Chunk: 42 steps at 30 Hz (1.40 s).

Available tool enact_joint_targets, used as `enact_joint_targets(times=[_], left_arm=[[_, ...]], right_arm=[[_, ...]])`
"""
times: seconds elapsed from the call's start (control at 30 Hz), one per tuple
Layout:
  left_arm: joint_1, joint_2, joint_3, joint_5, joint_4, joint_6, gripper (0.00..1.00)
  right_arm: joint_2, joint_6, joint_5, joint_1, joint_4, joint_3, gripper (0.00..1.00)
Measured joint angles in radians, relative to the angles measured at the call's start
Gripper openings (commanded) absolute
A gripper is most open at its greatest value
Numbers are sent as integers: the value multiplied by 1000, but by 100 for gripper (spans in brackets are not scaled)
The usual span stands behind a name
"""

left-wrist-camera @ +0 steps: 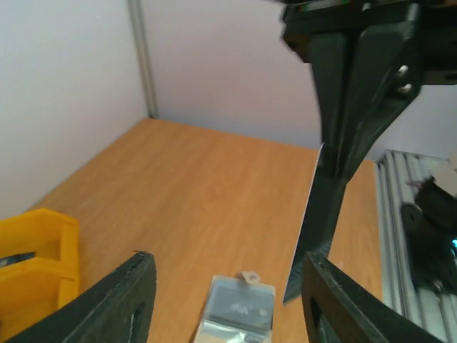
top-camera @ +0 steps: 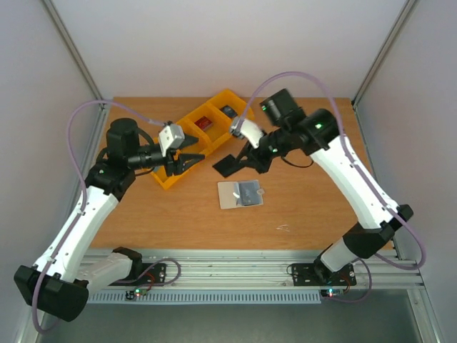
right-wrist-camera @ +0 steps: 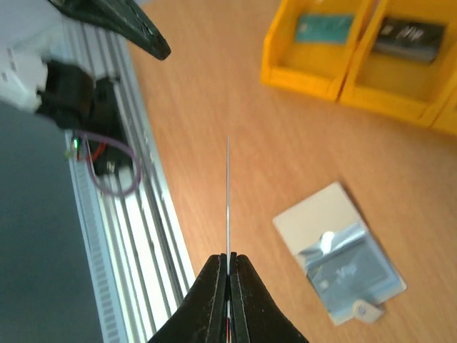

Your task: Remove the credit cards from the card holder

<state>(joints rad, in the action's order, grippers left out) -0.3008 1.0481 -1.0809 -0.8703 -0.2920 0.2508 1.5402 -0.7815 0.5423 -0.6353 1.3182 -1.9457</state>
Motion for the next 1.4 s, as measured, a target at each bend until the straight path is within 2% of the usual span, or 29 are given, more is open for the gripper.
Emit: enact_joint_targets(times=[0.17, 0.3, 0.47, 0.67, 0.8, 0.87, 0.97, 1.0, 1.07, 1.13, 1.17, 1.2, 1.27, 1.4], left_arm=[[-87, 4, -2, -49, -162, 142, 50], [-137, 4, -2, -63, -236, 211, 39], [-138, 4, -2, -50, -242, 217, 19], [-145, 5, -2, -50, -233, 208, 11], [-149, 5, -2, -55, -233, 208, 11], [-149, 4, -2, -62, -233, 208, 2], [-149, 4, 0, -76, -237, 211, 0], [-150, 4, 1, -79, -236, 214, 0], [-150, 5, 2, -79, -235, 213, 0], [-151, 5, 3, -57, -221, 200, 0], [-152, 5, 5, -27, -208, 185, 0], [-153, 5, 10, 11, -197, 171, 0], [-153, 14, 19, 118, -175, 149, 0], [-156, 82, 21, 447, -138, 148, 0]], right_arm=[[67, -55, -101, -119, 87, -41, 1], [88, -78, -143, -169, 109, -91, 1], [93, -95, -161, -204, 120, -133, 1], [105, -101, -177, -219, 135, -165, 1], [113, -103, -182, -219, 134, -172, 1], [114, -104, -183, -220, 134, -172, 1], [113, -111, -198, -220, 132, -172, 1], [113, -112, -203, -220, 132, -172, 9], [113, -114, -212, -222, 129, -172, 44], [111, -102, -229, -222, 111, -167, 71], [101, -97, -245, -222, 89, -148, 91], [89, -88, -261, -218, 64, -122, 98], [56, -65, -292, -201, 15, -58, 98], [-6, 3, -327, -111, -74, 39, 98]])
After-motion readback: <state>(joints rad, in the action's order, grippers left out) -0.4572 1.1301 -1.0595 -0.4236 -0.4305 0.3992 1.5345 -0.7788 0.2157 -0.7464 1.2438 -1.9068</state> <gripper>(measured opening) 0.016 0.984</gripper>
